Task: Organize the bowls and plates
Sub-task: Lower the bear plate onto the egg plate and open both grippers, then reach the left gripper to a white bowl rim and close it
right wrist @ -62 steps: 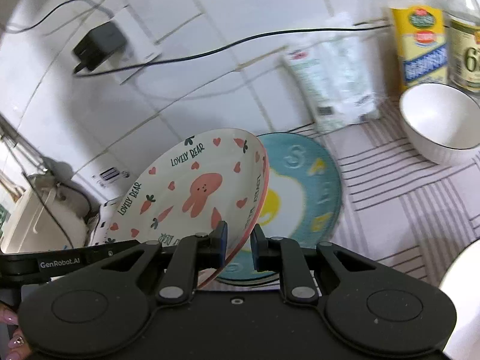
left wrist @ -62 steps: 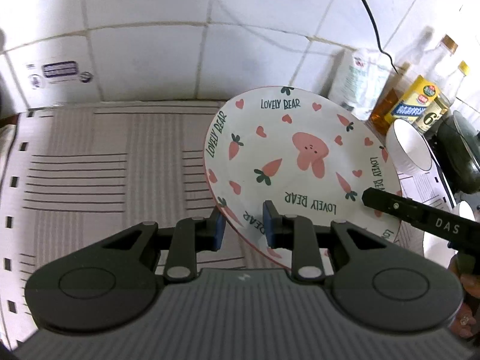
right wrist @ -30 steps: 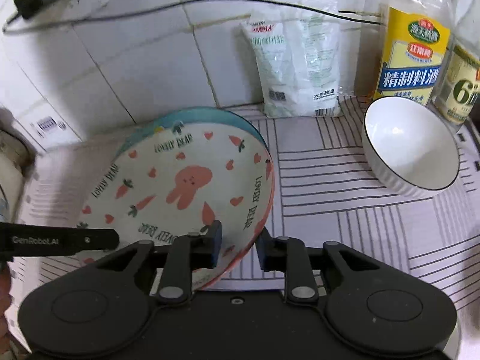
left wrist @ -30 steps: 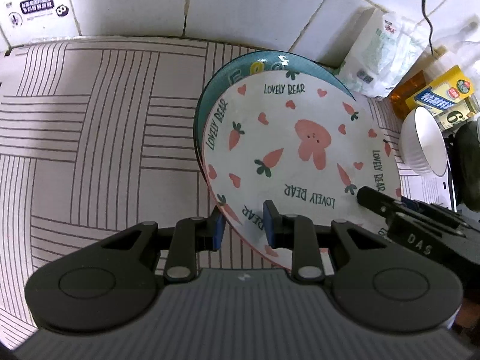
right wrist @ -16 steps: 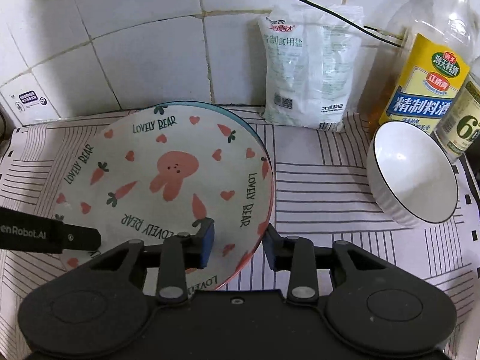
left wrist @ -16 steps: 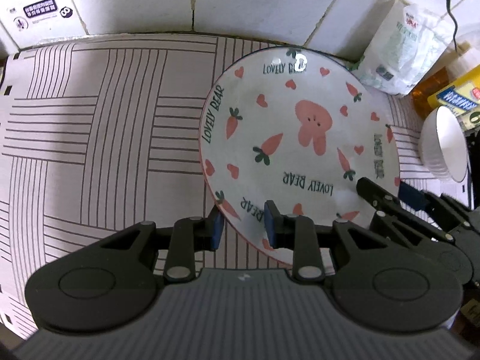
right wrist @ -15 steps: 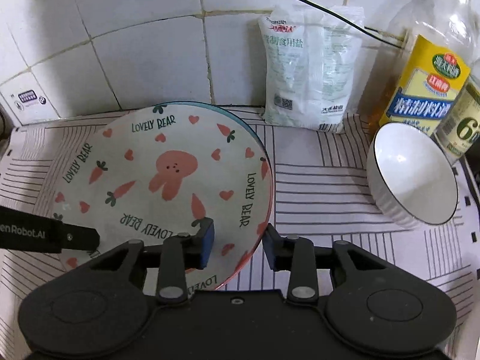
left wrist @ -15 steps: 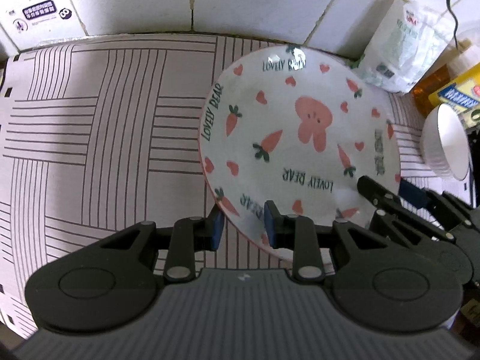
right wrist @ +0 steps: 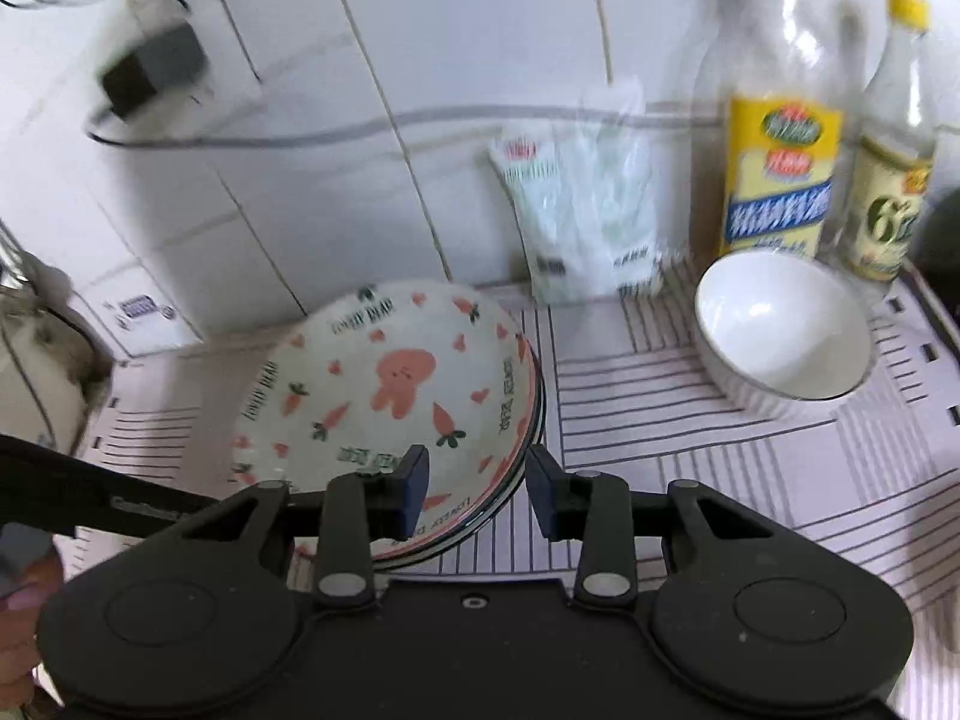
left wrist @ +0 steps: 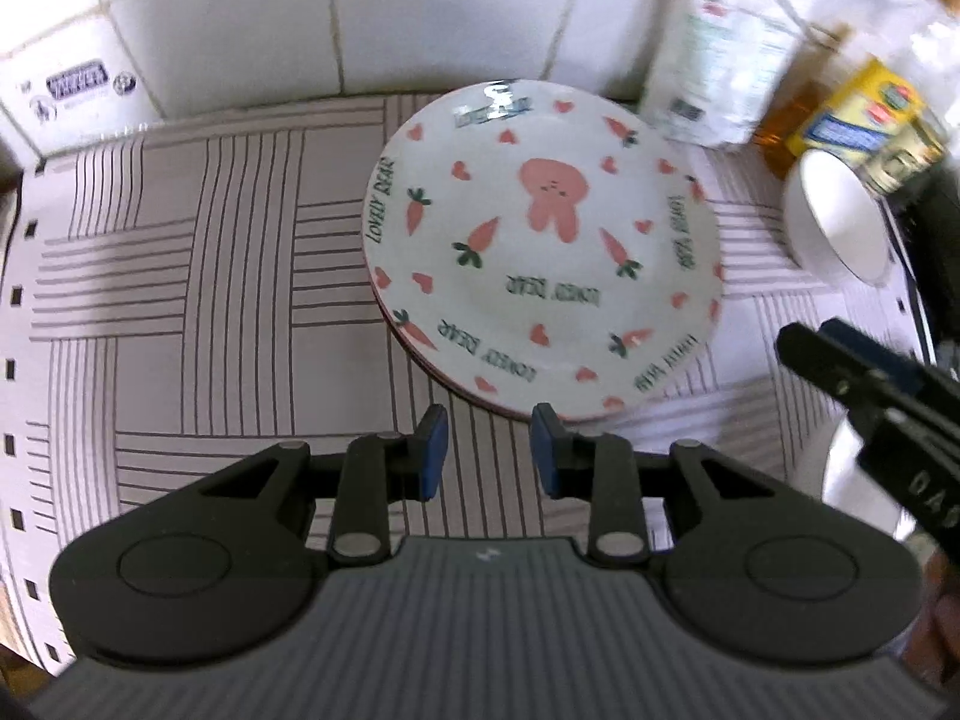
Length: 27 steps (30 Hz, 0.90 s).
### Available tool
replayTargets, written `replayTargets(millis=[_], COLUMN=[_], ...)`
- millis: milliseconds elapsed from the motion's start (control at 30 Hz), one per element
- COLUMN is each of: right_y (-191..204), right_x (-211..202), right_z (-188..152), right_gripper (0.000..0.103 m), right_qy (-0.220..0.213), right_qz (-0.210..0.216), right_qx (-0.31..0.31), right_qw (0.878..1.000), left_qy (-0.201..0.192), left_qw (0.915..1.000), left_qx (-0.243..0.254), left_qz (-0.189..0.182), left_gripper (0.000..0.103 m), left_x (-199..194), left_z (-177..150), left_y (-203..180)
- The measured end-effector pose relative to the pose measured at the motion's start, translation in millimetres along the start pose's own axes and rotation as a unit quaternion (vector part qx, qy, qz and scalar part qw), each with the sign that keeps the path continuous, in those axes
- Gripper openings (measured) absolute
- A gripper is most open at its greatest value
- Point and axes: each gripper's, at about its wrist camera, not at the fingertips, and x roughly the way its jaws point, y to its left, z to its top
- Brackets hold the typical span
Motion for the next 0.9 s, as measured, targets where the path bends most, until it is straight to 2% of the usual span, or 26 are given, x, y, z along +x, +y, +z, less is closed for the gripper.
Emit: replayTargets(millis=[200, 433, 500, 533, 700, 900], right_y=[-8, -28, -35, -40, -65, -93], right_x=[-47, -95, -107, -113, -128, -141], right_z=[-16, -43, -49, -52, -65, -85], right_gripper=[0.044, 0.052, 0.060, 0.065, 0.066, 0.074], right_qy=[-0.033, -0.052, -0.058, -0.062, -0.066, -0.078], right_qz=[-0.017, -0.039, -0.043, -0.043, -0.044, -0.019], right_qx=[0.003, -0.003, -0.008, -0.012, -0.045, -0.111], right_qw=[0.999, 0.998, 0.997, 0.997, 0.996, 0.991], left_qy=[-0.023, -0.037, -0.041, -0.044, -0.056, -0.060], left_qw=[0.9994, 0.9975, 0.9972, 0.9970, 0.9964, 0.9967], left_qx=[0.025, 0.055, 0.057, 0.059, 0.057, 0.040], left_qz=[-0.009, -0.024, -0.025, -0.026, -0.027, -0.037], left_gripper=[0.036, 0.043, 0.050, 0.050, 0.053, 0.055], left_x=[-40, -73, -79, -82, -86, -74], left_z=[-17, -38, -44, -48, -64, -81], left_y=[-15, -51, -63, -69, -102, -144])
